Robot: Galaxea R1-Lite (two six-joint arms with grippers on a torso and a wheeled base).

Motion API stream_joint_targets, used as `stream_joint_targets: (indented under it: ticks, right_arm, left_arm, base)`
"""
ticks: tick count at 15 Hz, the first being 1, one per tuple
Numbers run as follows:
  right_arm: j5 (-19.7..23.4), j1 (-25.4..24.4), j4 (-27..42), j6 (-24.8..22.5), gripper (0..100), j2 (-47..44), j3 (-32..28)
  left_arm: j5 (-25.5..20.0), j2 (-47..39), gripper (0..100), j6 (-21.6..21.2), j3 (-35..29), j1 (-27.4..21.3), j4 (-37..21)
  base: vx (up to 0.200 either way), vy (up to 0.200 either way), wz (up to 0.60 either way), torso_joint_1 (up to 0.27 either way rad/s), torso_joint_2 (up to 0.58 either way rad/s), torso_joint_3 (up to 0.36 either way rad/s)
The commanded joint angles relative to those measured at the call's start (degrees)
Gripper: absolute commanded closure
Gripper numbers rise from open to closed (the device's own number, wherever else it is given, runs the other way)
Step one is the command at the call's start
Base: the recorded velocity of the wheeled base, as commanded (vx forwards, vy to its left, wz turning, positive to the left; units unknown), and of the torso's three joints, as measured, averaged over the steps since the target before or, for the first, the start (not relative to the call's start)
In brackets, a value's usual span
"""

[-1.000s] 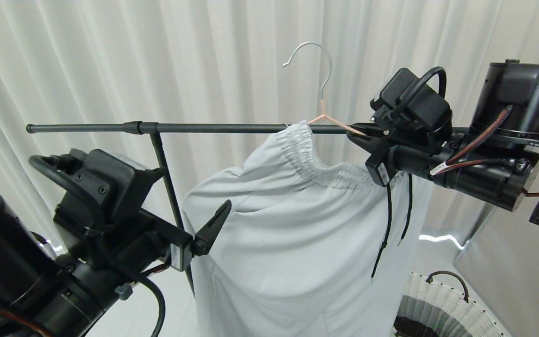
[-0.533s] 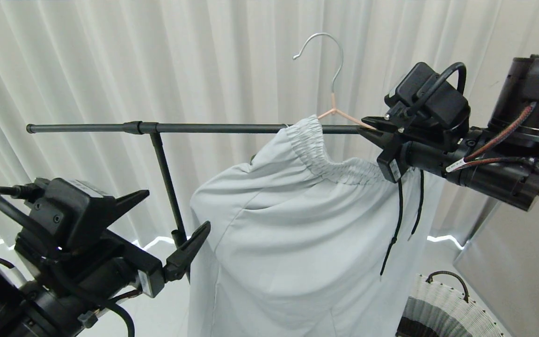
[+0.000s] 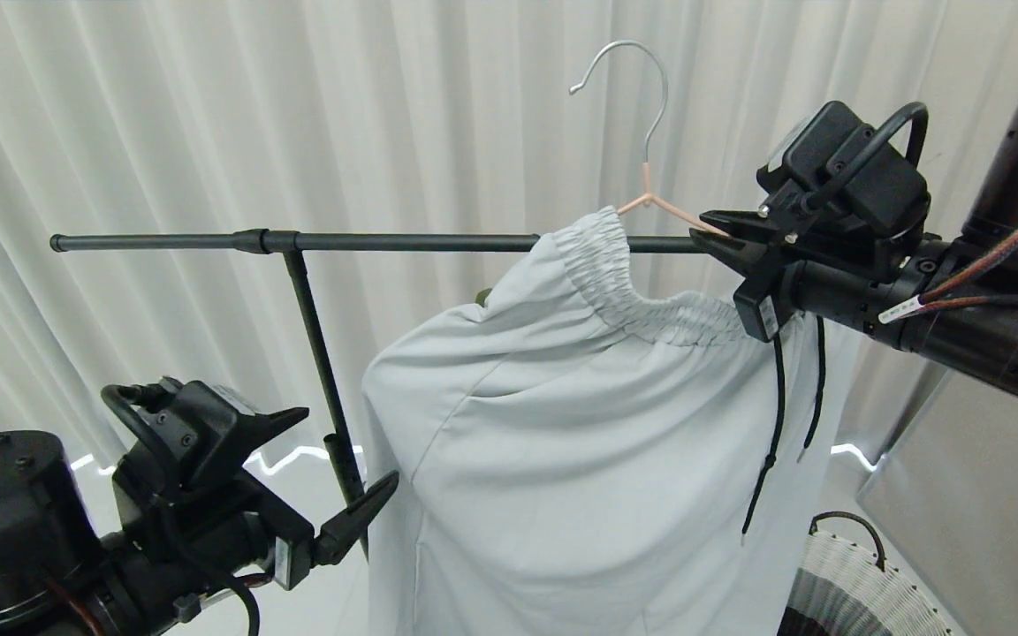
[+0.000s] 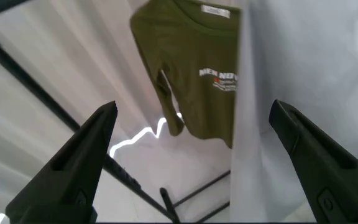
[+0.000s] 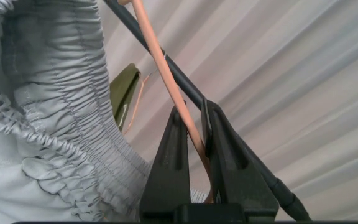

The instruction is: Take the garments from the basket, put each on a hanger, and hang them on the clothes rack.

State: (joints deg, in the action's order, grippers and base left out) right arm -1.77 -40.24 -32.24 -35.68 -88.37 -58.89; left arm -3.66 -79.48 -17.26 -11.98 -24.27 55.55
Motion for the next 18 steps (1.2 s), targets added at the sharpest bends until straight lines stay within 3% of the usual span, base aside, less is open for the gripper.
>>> stream_joint_targets:
  ticks: [1,4,5,18]
  right_arm:
    - [0.01,-0.19,-0.01,0.0,100,0.13,0.09]
    - [0.01,-0.19,-0.01,0.0,100,0.65,0.18]
    - [0.01,-0.19,-0.01,0.0,100,0.83,0.18]
    - [-0.17,0.6,-0.01,-0.09,100,2.32,-0.08]
  left_arm:
    - [-0.3,-2.43,0,0.21,-0.59,0.28,0.08]
    - [-0.56,-3.93,0,0.21,-1.2,0.37,0.17]
    - [-1.18,-4.1,100,0.12,-1.2,0.37,0.26]
    - [-1.0,-2.52,100,-0.05,2.84,5.99,0.35]
  base:
    - [0.0,0.0,0.0,0.0,0.0,0.0]
    - [0.0,0.0,0.0,0.0,0.0,0.0]
    - [0.0,0.0,0.0,0.0,0.0,0.0]
    - [0.0,0.0,0.0,0.0,0.0,0.0]
